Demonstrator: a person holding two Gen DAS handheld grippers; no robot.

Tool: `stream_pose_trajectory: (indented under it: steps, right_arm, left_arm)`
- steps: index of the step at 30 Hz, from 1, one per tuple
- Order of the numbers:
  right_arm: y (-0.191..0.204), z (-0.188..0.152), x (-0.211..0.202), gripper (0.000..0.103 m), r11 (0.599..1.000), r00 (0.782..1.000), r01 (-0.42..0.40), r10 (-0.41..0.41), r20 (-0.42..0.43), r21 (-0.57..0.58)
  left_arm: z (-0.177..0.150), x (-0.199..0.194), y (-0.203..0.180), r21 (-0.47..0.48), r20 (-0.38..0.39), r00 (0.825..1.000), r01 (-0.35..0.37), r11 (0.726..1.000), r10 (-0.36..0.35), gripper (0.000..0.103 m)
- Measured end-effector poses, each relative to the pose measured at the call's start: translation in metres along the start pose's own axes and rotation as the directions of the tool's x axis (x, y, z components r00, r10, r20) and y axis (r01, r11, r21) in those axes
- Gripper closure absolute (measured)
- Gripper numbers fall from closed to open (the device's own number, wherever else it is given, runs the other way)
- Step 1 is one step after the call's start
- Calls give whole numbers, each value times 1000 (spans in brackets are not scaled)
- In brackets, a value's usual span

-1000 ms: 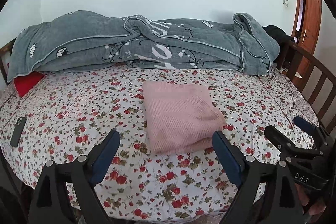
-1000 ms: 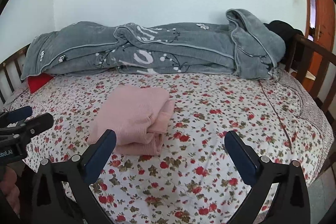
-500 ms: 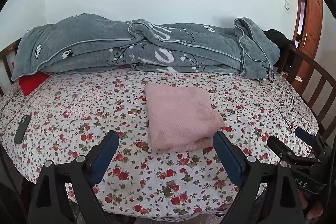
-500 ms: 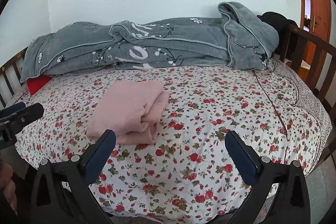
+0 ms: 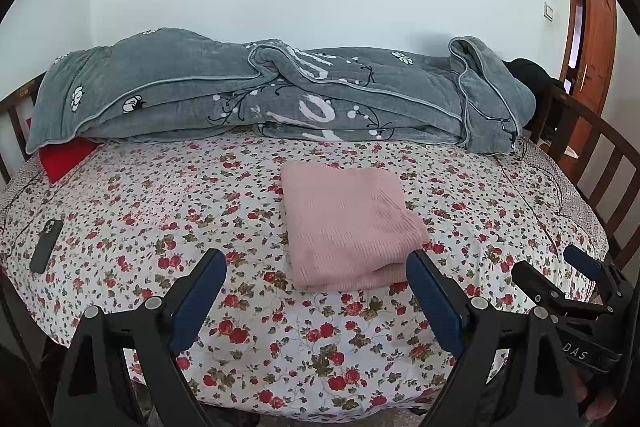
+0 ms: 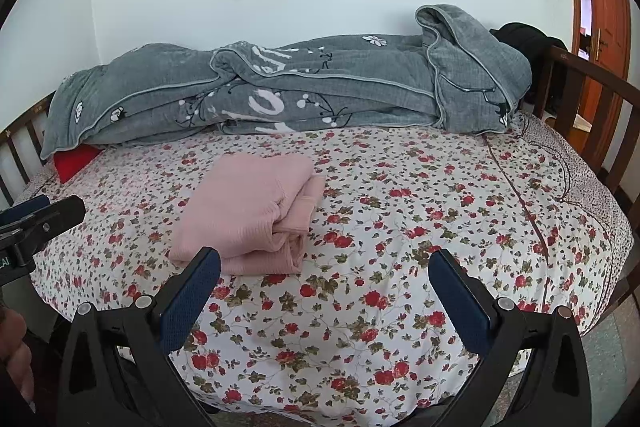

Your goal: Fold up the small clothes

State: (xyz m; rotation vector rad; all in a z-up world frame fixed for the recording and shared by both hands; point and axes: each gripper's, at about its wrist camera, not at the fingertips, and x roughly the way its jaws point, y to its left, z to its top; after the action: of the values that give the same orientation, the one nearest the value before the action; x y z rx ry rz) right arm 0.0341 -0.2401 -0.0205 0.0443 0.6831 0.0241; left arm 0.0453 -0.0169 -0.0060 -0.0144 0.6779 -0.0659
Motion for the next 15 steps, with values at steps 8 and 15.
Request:
stream_pose_trajectory:
  steps: [8, 15]
  right_arm:
    - [1, 2, -3, 1, 1000, 1000, 1, -1, 3, 6]
    - [0, 4, -5, 1, 1000, 1000, 0, 0, 8, 7]
  left_arm:
    - [0, 0, 0, 0, 0, 1000, 2, 1000, -2, 12]
    - [0, 0, 1, 1, 2, 1000, 1, 1000, -1, 12]
